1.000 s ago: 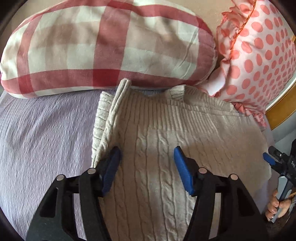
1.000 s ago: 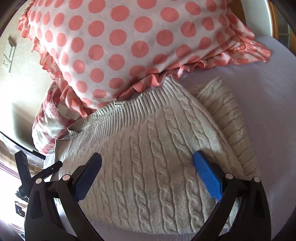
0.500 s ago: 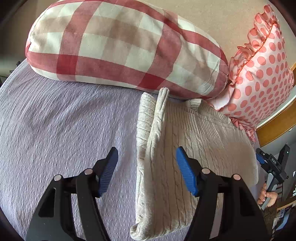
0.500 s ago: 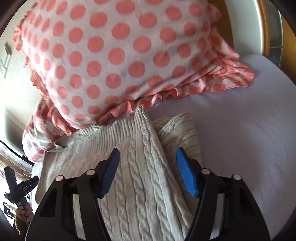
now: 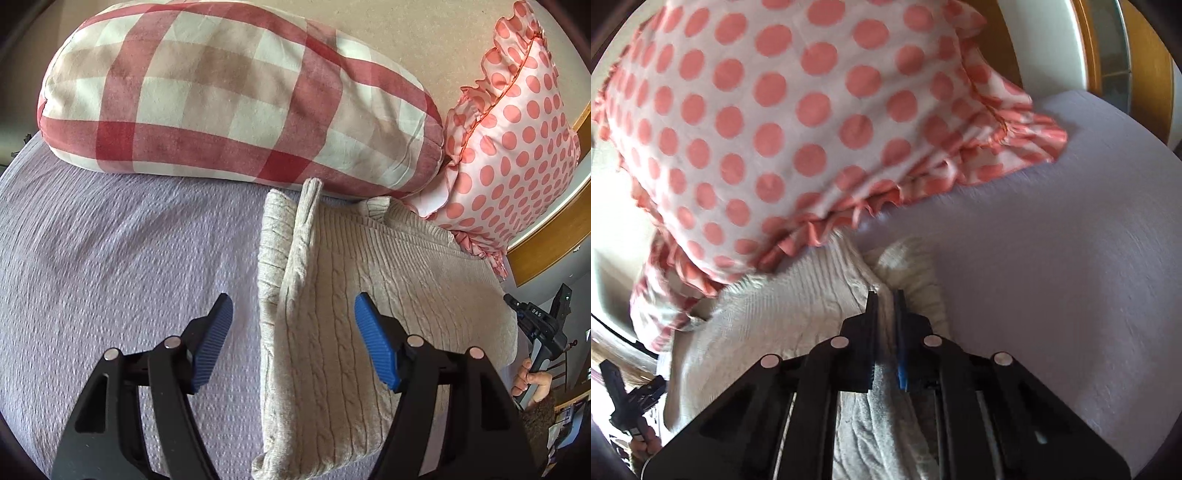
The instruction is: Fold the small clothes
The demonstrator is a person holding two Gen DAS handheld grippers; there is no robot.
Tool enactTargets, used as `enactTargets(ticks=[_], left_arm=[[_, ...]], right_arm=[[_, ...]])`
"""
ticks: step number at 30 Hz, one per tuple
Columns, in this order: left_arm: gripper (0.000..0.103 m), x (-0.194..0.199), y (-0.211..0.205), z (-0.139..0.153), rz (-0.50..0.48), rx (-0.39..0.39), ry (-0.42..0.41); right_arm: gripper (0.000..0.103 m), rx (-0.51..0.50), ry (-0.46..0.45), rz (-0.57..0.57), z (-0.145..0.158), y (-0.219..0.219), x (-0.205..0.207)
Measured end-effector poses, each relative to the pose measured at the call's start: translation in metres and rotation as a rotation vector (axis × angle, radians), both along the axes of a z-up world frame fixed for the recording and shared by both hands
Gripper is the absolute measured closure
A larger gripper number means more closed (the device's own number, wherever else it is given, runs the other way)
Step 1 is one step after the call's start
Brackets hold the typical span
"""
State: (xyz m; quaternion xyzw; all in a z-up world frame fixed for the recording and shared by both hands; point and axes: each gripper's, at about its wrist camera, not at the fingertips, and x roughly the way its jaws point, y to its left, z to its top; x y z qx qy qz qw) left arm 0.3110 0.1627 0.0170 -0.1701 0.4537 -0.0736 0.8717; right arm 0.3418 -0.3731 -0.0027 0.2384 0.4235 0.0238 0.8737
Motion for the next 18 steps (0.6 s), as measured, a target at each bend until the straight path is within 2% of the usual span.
enactTargets(ticks=[2, 4, 5, 6, 7, 9, 10, 12, 15, 17, 18], left_arm=[[0.034, 0.002, 0.001, -0.002, 0.002, -0.001, 0.011], [0.031, 0.005, 0.000, -0.005, 0.001, 0.002, 0.027], [0.031, 0.009, -0.001, -0.008, -0.004, -0.002, 0.040], [0.031, 0.012, -0.002, -0.011, -0.010, -0.011, 0.053], [0.031, 0.013, -0.003, -0.014, -0.012, -0.019, 0.063], [0.030, 0.017, -0.006, -0.020, -0.026, -0.048, 0.081], [0.028, 0.017, -0.010, -0.019, -0.026, -0.034, 0.067], [0.027, 0.018, -0.014, -0.019, -0.032, -0.019, 0.069], [0.026, 0.021, -0.017, -0.019, -0.030, -0.013, 0.074], [0.033, 0.023, -0.017, -0.020, -0.022, -0.010, 0.078], [0.050, 0.024, -0.016, -0.020, -0.001, 0.012, 0.086]], right_arm=[[0.093, -0.040, 0.021, 0.009, -0.002, 0.008, 0.002], [0.085, -0.110, -0.035, 0.027, 0.013, 0.022, -0.004], [0.067, -0.128, -0.061, 0.030, 0.021, 0.025, -0.008], [0.042, -0.135, -0.104, 0.041, 0.031, 0.031, -0.015], [0.036, -0.131, -0.133, 0.052, 0.036, 0.035, -0.019], [0.036, -0.132, -0.199, 0.117, 0.048, 0.049, -0.031], [0.036, -0.132, -0.207, 0.157, 0.049, 0.056, -0.033], [0.036, -0.119, -0.144, 0.245, 0.037, 0.072, -0.028], [0.036, -0.128, 0.001, 0.275, 0.006, 0.080, -0.012], [0.034, -0.125, -0.018, 0.271, 0.010, 0.079, -0.016], [0.031, -0.106, -0.020, 0.264, 0.013, 0.077, -0.017]])
